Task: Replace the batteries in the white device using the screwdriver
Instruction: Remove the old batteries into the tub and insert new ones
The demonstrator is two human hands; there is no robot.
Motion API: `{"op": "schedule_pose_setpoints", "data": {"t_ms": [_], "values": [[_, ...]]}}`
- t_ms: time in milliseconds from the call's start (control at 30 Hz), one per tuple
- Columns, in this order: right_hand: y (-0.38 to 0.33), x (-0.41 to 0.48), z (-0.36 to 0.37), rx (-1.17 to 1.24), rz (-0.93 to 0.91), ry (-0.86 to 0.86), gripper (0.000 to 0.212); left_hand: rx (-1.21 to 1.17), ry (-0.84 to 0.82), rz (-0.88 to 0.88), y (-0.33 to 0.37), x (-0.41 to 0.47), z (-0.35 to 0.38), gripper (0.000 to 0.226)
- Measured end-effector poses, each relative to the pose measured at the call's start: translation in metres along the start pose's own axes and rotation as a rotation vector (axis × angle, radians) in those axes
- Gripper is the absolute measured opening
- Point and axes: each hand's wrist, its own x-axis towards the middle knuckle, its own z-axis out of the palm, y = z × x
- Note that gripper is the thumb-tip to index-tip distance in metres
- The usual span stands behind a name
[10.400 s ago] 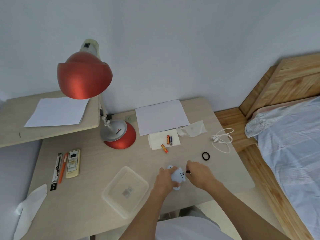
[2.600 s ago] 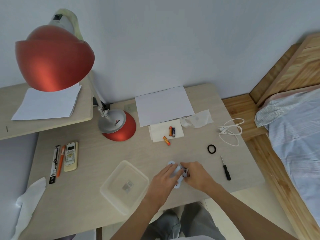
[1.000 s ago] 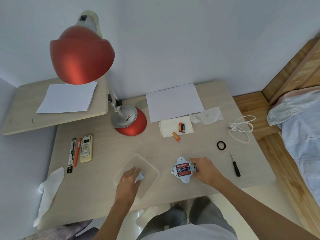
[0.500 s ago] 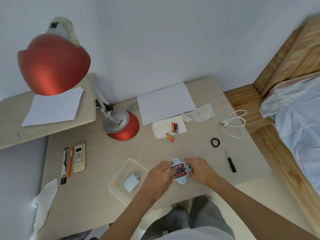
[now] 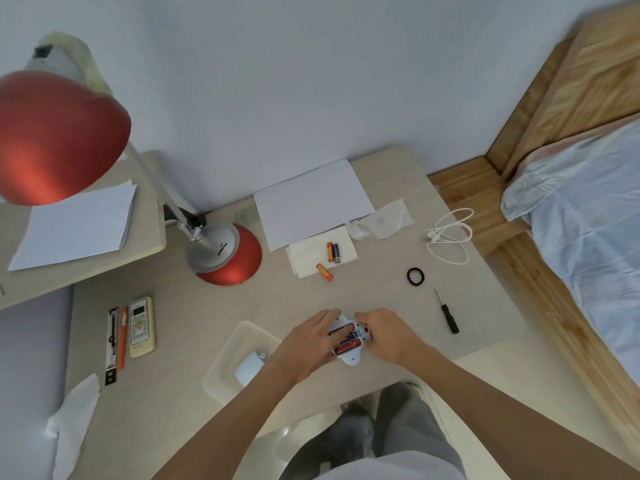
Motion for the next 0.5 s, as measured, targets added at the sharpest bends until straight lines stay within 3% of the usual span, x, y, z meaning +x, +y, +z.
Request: {"op": "schedule_pose_setpoints", "data": {"t_ms": [200,367,500], "values": [[0.002,0.0,-0.004,0.006,0.002,-0.026,0.031,0.066,-0.118,0.065,-0.01,0.01,-0.01,0.078],[0.002,-0.001,-0.003,0.006,0.002,-0.021,0.039,0.08,-0.171,0.094,-0.013,0.017,-0.016,0.079],[0.002,0.001,-0.003,-0.009,-0.011,-0.021,0.031,0.072,-0.166,0.098,-0.017,0.018,-0.018,0.079]]}}
